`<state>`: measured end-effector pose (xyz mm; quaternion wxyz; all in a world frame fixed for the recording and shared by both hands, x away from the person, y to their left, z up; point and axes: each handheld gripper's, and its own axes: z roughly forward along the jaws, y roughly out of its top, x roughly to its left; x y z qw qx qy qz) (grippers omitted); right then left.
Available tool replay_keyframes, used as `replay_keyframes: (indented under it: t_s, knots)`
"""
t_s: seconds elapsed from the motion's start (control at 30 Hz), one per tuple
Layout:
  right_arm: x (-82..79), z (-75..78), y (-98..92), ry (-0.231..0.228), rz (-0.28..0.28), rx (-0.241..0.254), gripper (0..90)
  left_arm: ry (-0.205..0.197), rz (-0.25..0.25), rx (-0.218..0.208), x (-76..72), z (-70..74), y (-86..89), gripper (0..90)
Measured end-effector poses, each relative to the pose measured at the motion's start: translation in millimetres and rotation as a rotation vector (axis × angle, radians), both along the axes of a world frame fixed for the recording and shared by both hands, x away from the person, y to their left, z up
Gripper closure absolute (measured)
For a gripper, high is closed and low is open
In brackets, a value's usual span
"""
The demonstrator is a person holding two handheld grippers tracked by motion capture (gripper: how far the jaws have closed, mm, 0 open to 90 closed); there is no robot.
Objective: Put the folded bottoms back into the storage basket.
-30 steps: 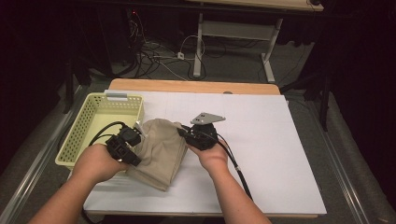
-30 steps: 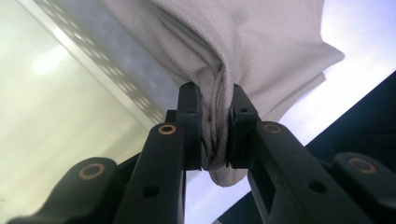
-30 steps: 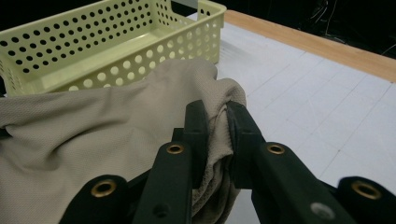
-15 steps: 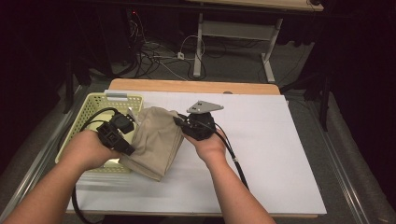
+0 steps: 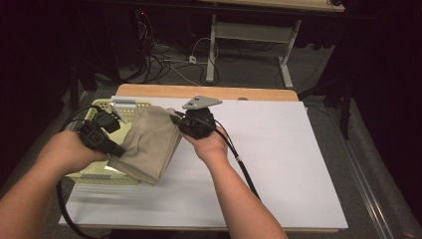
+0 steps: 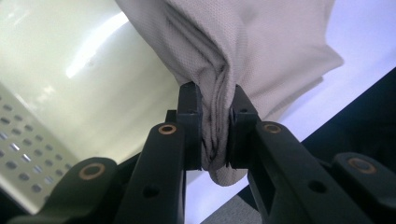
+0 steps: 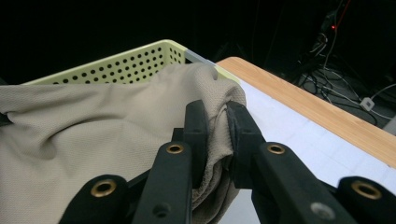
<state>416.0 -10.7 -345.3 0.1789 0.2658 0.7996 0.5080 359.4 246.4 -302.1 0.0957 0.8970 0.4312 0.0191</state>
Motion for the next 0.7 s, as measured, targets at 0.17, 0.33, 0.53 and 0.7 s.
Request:
replay_keyframes:
  t_s: [0.17, 0.33, 0.53, 0.7]
  knots:
    - [3.4, -1.8, 16.5, 0.004, 0.015, -0.004, 81.7, 0.006, 0.018, -0.005, -0.5, -4.8, 15.8, 77.5]
    - [8.4, -5.3, 33.8, 0.010, 0.031, 0.001, 81.7, 0.005, 0.047, -0.005, 0.0, -7.7, 31.4, 77.5]
    - [13.2, -8.8, 50.5, 0.014, 0.062, -0.005, 81.7, -0.003, 0.084, -0.004, -0.2, -10.8, 51.1, 77.5]
    - [16.9, -10.0, 64.3, 0.014, 0.072, -0.007, 81.6, -0.013, 0.105, 0.012, -1.0, -13.3, 64.9, 77.5]
